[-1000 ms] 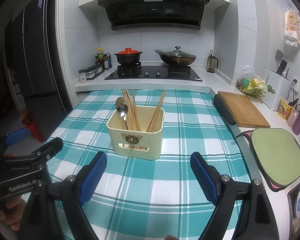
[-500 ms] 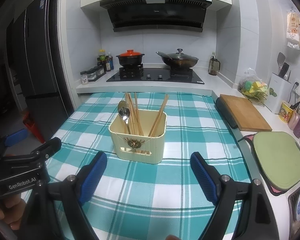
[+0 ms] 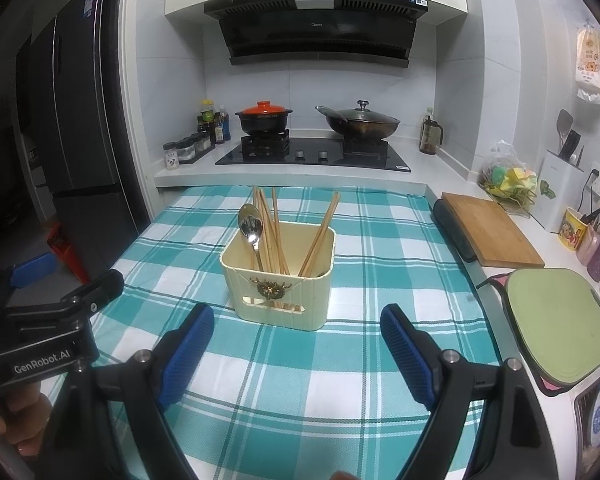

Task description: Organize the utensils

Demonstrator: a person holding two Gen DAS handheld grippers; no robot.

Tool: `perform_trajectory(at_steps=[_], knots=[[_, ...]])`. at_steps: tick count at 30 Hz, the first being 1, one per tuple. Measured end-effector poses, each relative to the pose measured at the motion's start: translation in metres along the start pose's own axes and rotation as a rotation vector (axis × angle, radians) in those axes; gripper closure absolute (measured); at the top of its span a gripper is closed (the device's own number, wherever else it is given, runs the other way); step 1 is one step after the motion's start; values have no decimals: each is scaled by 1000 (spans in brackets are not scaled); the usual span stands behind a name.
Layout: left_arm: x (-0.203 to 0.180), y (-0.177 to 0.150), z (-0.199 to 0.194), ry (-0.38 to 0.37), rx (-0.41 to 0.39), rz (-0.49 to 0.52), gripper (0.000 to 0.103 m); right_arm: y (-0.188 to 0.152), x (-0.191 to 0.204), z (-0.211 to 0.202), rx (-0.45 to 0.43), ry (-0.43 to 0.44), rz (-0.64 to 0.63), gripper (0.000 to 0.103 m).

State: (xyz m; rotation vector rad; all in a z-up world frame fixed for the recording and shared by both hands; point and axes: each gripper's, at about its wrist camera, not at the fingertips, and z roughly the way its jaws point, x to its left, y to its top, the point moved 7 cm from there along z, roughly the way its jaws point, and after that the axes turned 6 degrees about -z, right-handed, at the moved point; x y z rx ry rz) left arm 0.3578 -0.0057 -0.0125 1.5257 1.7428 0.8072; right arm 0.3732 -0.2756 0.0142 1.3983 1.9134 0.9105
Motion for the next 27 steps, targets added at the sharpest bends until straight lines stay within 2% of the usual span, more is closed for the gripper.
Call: perform_trajectory(at_steps=[27], knots=[[-3, 3, -5, -4, -7, 9, 0, 0, -1, -1, 0, 0, -1, 16]])
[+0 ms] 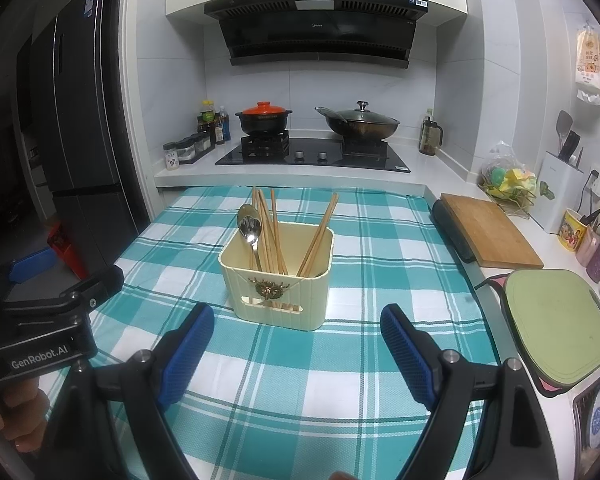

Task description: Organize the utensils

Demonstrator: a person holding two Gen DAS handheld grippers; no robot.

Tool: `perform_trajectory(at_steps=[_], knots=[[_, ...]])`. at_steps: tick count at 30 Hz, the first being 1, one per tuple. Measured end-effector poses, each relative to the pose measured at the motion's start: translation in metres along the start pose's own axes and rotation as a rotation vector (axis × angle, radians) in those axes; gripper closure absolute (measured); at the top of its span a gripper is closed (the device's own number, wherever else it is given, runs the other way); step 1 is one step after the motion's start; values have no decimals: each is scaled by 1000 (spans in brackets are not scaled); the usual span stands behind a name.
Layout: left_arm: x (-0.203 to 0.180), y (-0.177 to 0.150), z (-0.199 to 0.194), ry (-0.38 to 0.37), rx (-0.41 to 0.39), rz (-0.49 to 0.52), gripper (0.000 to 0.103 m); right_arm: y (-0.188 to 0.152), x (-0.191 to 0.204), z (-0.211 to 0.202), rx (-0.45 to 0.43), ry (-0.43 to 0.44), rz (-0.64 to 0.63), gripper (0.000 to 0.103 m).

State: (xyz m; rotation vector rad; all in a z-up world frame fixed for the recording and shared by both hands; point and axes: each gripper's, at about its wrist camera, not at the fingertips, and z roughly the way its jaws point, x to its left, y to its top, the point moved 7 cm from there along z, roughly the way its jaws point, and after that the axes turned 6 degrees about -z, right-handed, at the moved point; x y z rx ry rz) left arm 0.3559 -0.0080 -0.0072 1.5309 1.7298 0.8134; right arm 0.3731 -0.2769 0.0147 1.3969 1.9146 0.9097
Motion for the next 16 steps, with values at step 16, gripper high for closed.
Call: perform_trajectory(at_steps=[16], knots=[[0, 0, -5, 4, -23, 4, 1, -3, -1, -1, 6, -4, -1, 16]])
